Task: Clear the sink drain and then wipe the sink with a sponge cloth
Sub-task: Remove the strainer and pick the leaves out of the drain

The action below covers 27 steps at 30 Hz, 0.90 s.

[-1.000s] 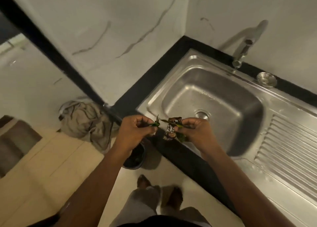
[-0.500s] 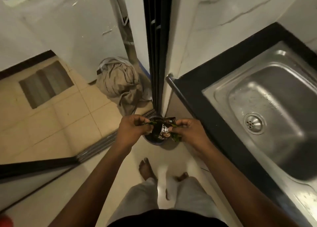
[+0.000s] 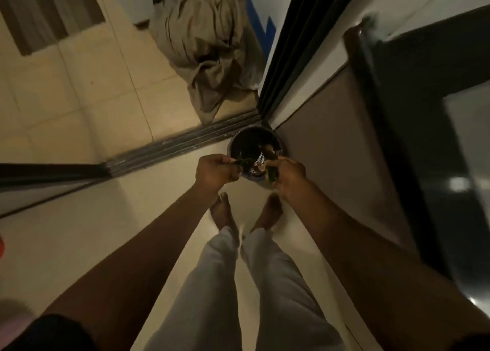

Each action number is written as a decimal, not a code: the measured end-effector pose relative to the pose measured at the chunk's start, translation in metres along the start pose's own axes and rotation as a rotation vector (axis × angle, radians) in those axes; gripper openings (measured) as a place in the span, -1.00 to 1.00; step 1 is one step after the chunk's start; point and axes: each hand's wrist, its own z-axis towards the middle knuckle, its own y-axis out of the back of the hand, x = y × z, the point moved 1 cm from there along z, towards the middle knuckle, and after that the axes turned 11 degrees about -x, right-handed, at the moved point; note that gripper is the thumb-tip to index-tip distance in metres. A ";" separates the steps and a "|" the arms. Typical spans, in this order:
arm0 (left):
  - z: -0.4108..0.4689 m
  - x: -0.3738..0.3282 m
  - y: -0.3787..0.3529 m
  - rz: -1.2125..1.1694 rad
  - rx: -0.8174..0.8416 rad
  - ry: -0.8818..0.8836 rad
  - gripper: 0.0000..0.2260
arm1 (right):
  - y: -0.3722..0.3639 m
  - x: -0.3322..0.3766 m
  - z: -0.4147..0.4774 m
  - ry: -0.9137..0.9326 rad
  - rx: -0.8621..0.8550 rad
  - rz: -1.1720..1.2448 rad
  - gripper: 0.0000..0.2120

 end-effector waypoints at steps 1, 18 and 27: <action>0.010 0.009 -0.006 0.003 -0.012 0.020 -0.88 | -0.007 -0.004 0.014 0.015 -0.024 -0.013 -0.65; 0.141 0.075 -0.083 0.117 0.057 -0.073 -0.57 | -0.084 -0.040 0.172 0.303 -0.066 -0.343 -0.67; 0.102 0.044 -0.064 0.120 0.035 -0.114 -0.72 | -0.049 -0.028 0.138 0.419 -0.152 -0.350 -0.80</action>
